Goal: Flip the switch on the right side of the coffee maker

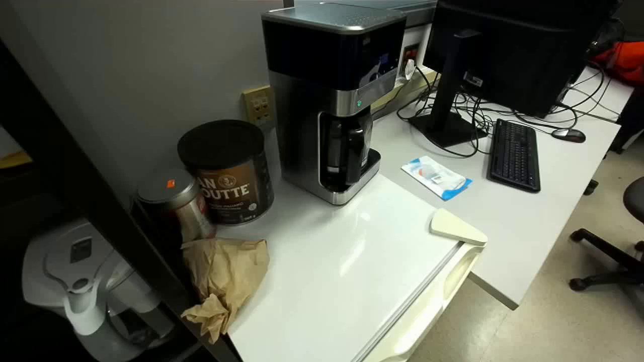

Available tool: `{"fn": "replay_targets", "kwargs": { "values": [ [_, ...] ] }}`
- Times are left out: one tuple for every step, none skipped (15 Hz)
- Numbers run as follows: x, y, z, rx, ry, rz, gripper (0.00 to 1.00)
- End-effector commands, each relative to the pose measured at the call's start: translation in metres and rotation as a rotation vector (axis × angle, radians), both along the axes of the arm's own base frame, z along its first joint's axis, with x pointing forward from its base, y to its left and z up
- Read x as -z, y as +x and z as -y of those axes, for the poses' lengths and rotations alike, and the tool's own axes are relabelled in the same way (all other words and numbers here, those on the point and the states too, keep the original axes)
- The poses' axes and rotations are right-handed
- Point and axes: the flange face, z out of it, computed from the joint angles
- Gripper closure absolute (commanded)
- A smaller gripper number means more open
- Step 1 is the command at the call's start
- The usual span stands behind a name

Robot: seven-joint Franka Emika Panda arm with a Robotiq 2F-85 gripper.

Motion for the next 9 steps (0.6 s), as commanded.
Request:
{"fn": "replay_targets", "kwargs": {
  "values": [
    [-0.0011, 0.0002, 0.0002, 0.000, 0.000, 0.000, 0.00],
    [-0.0012, 0.0002, 0.0002, 0.000, 0.000, 0.000, 0.00],
    [-0.0012, 0.0002, 0.0002, 0.000, 0.000, 0.001, 0.00],
    [-0.0012, 0.0002, 0.0002, 0.000, 0.000, 0.001, 0.00],
    [-0.0012, 0.0002, 0.0002, 0.000, 0.000, 0.001, 0.00],
    [-0.0012, 0.0002, 0.0002, 0.000, 0.000, 0.001, 0.00],
    [-0.0012, 0.0002, 0.0002, 0.000, 0.000, 0.001, 0.00],
    [-0.0012, 0.0002, 0.0002, 0.000, 0.000, 0.001, 0.00],
    [-0.0007, 0.0022, 0.0003, 0.003, -0.002, 0.004, 0.00]
  ]
}}
